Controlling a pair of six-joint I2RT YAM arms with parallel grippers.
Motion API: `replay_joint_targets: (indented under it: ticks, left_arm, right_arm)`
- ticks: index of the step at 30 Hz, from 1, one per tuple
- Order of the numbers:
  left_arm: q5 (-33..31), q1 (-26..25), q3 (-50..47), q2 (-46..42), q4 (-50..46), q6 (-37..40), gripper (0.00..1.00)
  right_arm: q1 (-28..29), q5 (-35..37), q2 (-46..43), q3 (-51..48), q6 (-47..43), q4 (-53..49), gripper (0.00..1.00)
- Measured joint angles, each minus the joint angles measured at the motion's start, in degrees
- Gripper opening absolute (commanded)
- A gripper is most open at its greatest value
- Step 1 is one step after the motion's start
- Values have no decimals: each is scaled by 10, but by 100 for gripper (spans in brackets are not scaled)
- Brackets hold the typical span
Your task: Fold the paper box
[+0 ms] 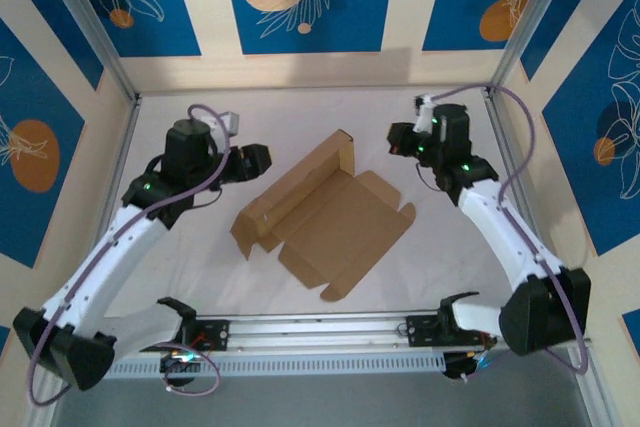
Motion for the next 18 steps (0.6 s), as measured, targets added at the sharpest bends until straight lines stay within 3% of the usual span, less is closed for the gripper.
replay_joint_targets:
  ticks: [2,4,9,18]
  left_arm:
    - [-10,-6,-26,-36,-19,-29,53]
    - [-17,-13,-48,-66,-34,-54,54]
    - [-32,-30,-102,-108,-58,-119,55]
    - [-45,-32,-137,-49,-59,-184,56]
  right_arm:
    - [28,-22,60,71,-12,-40,0]
    - [54,-21,128,155,-25,-83,10]
    - [112,32,274,322,-57,-179,21]
    - [177,140,421,450,-100,-301,30]
